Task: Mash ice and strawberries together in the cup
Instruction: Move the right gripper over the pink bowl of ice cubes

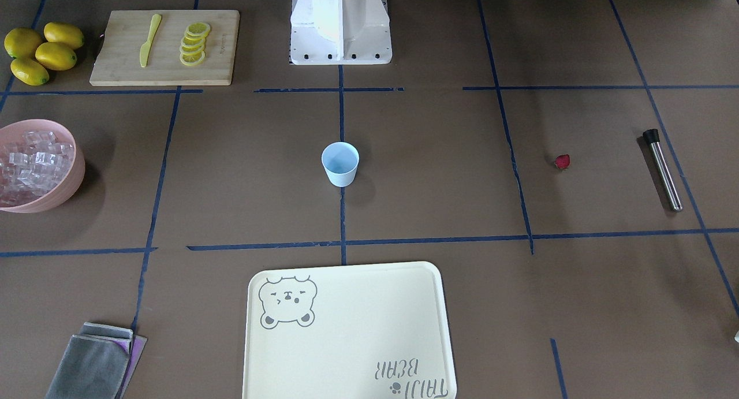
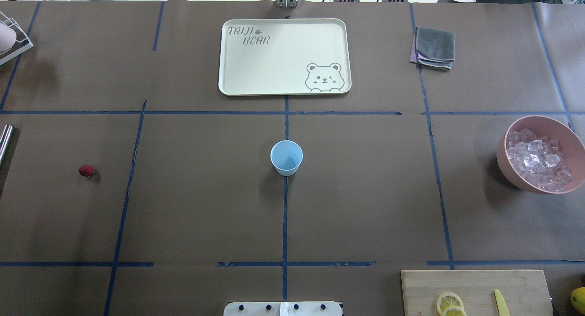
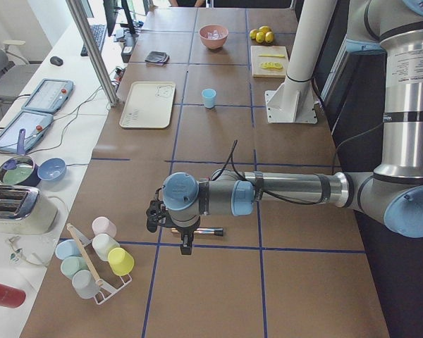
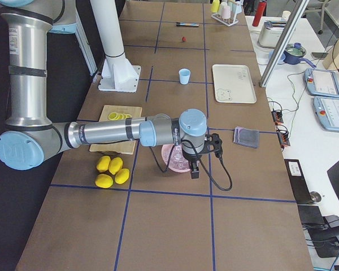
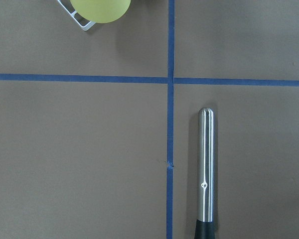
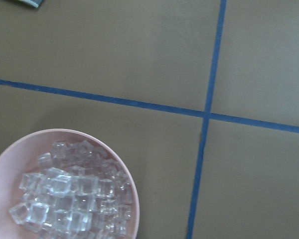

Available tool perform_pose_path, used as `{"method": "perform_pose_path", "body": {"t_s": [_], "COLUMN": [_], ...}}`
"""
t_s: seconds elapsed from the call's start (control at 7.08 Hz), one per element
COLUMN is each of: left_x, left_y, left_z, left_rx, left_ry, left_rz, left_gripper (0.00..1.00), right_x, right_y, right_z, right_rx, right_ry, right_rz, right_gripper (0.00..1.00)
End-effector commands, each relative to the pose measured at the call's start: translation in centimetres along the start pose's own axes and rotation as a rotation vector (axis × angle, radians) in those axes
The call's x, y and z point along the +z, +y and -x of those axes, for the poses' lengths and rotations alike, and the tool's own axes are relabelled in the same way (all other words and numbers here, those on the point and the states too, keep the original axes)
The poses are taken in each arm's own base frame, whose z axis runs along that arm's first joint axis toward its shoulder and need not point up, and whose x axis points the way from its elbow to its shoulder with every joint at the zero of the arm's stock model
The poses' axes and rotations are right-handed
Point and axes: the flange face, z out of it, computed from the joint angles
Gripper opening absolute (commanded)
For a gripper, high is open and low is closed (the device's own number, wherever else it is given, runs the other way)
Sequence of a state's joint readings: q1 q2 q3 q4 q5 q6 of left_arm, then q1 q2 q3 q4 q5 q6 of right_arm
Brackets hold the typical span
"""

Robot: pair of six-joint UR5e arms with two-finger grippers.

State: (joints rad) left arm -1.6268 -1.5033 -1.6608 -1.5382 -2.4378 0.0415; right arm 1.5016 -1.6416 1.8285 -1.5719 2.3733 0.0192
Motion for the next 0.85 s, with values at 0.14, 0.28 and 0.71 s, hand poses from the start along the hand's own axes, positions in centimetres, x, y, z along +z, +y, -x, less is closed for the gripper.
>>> {"method": "perform_pose_path", "body": {"t_s": [0.14,0.28,0.71], "left_x": [-0.6,-0.6,-0.7], "left_y": [0.0,-0.1,-0.2], "left_z": [-0.6,-0.7,-0.7], "left_rx": [0.013,0.013,0.015], "left_ry": [-0.001,0.001,-0.001], "left_rz": [-0.013,-0.013,-0.015], "left_gripper": [1.00,1.00,1.00], "right_x": [2.1,3.9,7.7], "right_y": [-0.8,-0.6,0.3], "right_z": [6.6,7.6,10.6], "right_rx": [-0.006,0.066,-0.007], "right_ry": [0.068,0.069,0.079], "right_rz": [0.031,0.062,0.135], "right_gripper": [0.99,0.98,0.77]}}
